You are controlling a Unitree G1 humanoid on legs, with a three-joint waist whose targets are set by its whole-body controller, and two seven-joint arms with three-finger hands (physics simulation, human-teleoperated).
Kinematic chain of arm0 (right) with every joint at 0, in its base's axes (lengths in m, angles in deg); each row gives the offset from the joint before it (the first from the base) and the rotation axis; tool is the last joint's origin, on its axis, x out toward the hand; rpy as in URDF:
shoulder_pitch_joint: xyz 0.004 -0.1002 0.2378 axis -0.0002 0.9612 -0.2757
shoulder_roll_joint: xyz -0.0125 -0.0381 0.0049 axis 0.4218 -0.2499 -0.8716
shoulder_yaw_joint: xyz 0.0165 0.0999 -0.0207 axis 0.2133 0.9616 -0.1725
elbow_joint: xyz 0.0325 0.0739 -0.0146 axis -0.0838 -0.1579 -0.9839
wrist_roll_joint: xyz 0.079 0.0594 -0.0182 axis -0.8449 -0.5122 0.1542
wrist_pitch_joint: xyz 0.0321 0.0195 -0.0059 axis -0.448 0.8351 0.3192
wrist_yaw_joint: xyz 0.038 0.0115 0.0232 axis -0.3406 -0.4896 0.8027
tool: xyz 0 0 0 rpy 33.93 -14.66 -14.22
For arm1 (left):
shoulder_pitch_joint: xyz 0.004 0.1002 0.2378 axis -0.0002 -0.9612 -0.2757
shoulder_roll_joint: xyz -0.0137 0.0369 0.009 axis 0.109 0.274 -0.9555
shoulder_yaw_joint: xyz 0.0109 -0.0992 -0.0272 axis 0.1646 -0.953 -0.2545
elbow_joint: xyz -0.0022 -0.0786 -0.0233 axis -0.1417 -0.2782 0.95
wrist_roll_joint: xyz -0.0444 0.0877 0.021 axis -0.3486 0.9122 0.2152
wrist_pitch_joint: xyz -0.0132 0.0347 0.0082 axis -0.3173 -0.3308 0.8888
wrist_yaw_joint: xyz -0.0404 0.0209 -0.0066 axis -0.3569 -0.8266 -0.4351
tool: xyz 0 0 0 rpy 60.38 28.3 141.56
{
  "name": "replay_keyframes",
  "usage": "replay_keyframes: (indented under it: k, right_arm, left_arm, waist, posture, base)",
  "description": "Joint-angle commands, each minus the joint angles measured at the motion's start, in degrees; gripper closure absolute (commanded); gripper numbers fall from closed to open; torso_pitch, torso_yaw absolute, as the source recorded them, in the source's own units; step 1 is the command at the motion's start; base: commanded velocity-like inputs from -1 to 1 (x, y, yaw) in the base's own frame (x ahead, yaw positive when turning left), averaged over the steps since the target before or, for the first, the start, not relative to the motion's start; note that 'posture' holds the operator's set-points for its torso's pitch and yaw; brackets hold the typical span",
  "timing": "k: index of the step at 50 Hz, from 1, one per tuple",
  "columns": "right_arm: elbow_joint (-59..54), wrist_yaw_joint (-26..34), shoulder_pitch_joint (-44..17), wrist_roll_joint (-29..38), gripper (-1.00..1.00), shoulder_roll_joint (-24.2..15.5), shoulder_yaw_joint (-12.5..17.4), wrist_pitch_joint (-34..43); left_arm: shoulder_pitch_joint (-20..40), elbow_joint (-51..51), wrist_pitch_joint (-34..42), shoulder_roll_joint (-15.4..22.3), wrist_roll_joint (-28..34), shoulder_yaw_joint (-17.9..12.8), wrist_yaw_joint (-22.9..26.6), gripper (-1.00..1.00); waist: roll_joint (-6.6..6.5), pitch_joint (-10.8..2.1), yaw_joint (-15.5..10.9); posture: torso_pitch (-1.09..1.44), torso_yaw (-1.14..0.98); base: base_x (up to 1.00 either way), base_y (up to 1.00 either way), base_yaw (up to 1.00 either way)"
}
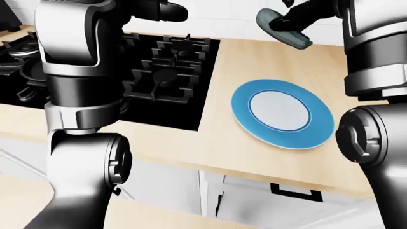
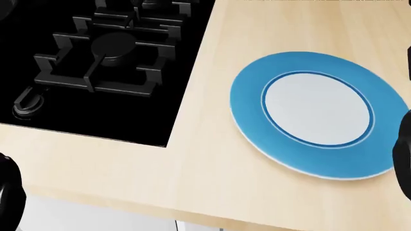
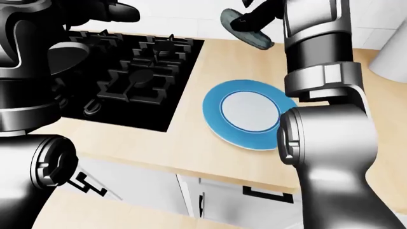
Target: Pick the zucchini from the pan and place it on the plate.
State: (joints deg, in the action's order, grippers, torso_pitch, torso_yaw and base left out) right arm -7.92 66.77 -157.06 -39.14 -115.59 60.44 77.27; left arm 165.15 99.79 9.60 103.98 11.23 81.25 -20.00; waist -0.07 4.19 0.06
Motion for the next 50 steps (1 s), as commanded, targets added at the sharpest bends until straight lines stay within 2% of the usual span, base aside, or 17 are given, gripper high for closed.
replay_keyframes:
  k: [1,16,18,33,50]
  right_arm:
    - [1.5,0.1,-2.5,2.6,1.00,-0.9,0.8,-3.2]
    - [3.8,3.7,1.8,14.6,1.00,-3.2,1.6,-9.1]
    - [3.7,3.4,2.6,16.6,1.00,-3.4,1.0,-10.9]
    - [7.5,4.1,7.6,20.7,1.00,-2.0,3.0,-12.2]
    - [19.6,11.1,15.6,24.1,1.00,-1.2,3.5,-8.8]
  left_arm:
    - [2.3,-1.8,-1.7,0.6,0.1,-0.3,-0.1,-1.00]
    - [1.9,-2.8,-1.0,0.5,0.1,-0.3,-0.2,-1.00]
    - [1.9,-3.1,-0.9,0.3,0.1,-0.3,-0.3,-1.00]
    - [1.5,-3.1,-1.0,0.3,0.0,-0.2,-0.3,-1.00]
    - [2.3,-3.7,-0.2,0.1,0.5,-0.1,0.0,-1.00]
  waist:
    - [-0.03,-2.14,0.0]
    - [0.08,-2.21,0.1]
    - [0.11,-2.16,0.1]
    - [0.47,-2.05,0.0]
    - [0.69,-2.06,-0.2]
  posture:
    - [0.00,0.00]
    - [0.00,0.00]
    - [0.00,0.00]
    - [0.00,0.00]
    - [0.00,0.00]
  base:
    - [0.00,0.00,0.00]
    - [0.00,0.00,0.00]
    - [0.00,0.00,0.00]
    - [0.00,0.00,0.00]
    - [0.00,0.00,0.00]
